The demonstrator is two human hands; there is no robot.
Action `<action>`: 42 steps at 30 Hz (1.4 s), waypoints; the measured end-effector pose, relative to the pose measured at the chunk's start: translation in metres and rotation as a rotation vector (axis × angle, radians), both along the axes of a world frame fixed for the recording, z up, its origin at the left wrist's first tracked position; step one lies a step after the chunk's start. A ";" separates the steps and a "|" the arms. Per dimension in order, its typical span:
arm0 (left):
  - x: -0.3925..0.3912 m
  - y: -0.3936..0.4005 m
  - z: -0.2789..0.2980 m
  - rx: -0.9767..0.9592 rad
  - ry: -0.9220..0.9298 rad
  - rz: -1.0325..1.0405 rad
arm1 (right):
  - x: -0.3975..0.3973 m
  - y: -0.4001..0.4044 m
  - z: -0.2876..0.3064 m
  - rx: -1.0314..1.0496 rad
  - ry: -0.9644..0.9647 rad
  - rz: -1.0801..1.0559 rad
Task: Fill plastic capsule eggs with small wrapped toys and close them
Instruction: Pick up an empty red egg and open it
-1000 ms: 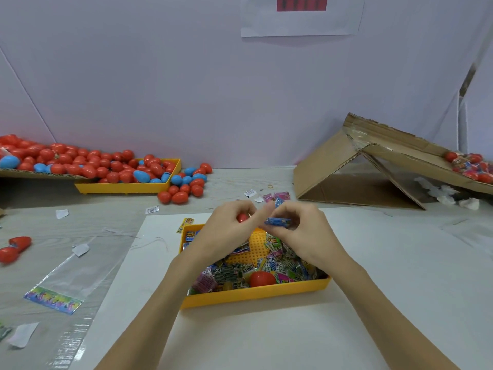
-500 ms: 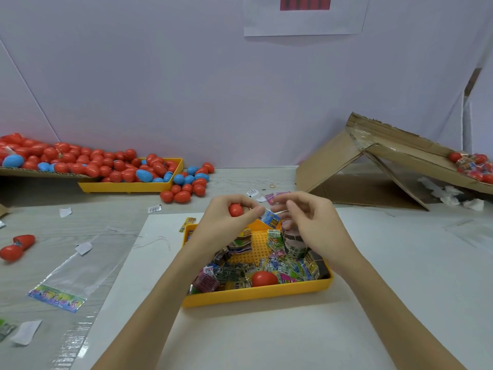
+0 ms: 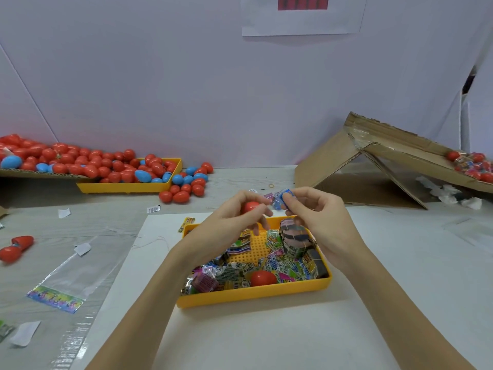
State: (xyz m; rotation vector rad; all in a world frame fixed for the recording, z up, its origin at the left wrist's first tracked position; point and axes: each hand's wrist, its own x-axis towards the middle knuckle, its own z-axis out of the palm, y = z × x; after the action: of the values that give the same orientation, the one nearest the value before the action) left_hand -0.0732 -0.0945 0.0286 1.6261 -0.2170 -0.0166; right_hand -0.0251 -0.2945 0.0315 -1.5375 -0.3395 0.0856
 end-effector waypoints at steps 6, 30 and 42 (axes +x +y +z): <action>-0.004 -0.004 0.005 -0.013 -0.104 0.086 | -0.002 0.001 0.001 0.004 -0.003 0.016; -0.002 -0.008 0.006 0.056 -0.231 0.236 | -0.013 0.006 0.006 -0.098 -0.052 -0.020; -0.002 -0.009 0.004 -0.052 -0.259 0.208 | -0.015 0.008 0.005 -0.089 -0.058 0.005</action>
State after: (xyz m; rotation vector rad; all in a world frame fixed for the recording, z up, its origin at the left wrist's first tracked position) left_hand -0.0749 -0.1031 0.0325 1.5895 -0.2439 0.3577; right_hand -0.0402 -0.2867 0.0369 -1.6292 -0.3897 0.0608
